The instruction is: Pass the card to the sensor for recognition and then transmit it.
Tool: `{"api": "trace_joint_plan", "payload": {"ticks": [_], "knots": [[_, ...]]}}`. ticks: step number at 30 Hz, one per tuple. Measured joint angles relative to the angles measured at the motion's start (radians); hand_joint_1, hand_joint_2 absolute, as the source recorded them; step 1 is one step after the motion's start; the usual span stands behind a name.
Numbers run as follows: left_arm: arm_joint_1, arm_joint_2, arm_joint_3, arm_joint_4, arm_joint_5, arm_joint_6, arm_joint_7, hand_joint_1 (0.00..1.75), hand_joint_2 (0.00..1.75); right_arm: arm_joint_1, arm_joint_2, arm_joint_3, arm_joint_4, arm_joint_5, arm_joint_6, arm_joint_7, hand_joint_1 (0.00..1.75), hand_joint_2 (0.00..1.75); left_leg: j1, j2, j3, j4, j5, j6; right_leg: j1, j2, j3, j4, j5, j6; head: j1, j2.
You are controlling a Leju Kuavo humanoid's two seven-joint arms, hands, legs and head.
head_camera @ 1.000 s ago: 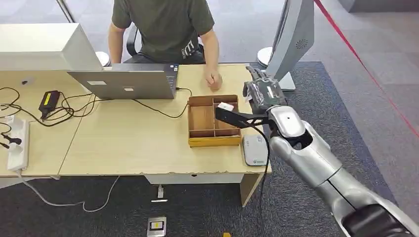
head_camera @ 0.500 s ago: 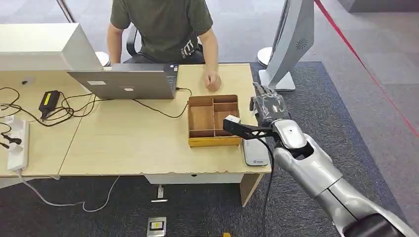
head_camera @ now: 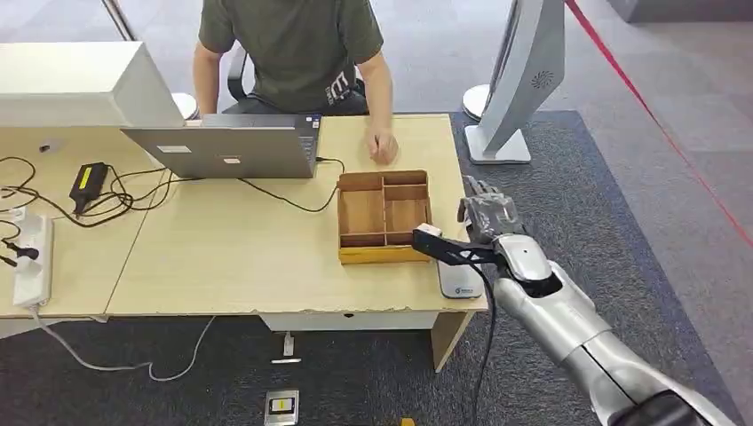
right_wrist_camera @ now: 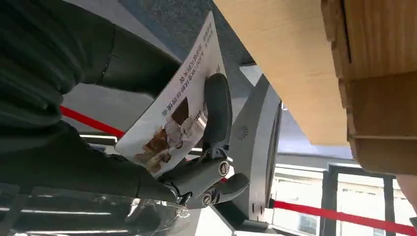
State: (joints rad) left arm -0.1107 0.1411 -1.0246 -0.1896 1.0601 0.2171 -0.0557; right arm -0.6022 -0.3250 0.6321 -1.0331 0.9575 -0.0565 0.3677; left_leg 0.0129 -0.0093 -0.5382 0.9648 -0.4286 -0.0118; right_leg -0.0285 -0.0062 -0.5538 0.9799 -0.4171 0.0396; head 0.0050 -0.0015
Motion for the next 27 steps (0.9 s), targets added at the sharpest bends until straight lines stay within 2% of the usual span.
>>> {"api": "trace_joint_plan", "payload": {"ticks": [12,27], "knots": [[0.0,0.0,0.0,0.0,-0.008,0.002,0.002,0.0,0.0,0.043,0.003,-0.041,0.05,-0.026,-0.006,0.003,1.75,1.75,0.0,0.0,0.0,0.0,0.0,0.0,0.0,0.0,0.0,0.0,0.0,0.0,0.0,0.0],[0.0,0.0,0.0,0.002,-0.004,0.005,-0.006,0.0,0.0,0.073,0.015,-0.046,0.104,-0.006,0.006,-0.005,1.75,1.75,0.0,0.0,0.0,0.0,0.0,0.0,0.0,0.0,0.0,0.0,0.0,0.0,0.0,0.0]]}}
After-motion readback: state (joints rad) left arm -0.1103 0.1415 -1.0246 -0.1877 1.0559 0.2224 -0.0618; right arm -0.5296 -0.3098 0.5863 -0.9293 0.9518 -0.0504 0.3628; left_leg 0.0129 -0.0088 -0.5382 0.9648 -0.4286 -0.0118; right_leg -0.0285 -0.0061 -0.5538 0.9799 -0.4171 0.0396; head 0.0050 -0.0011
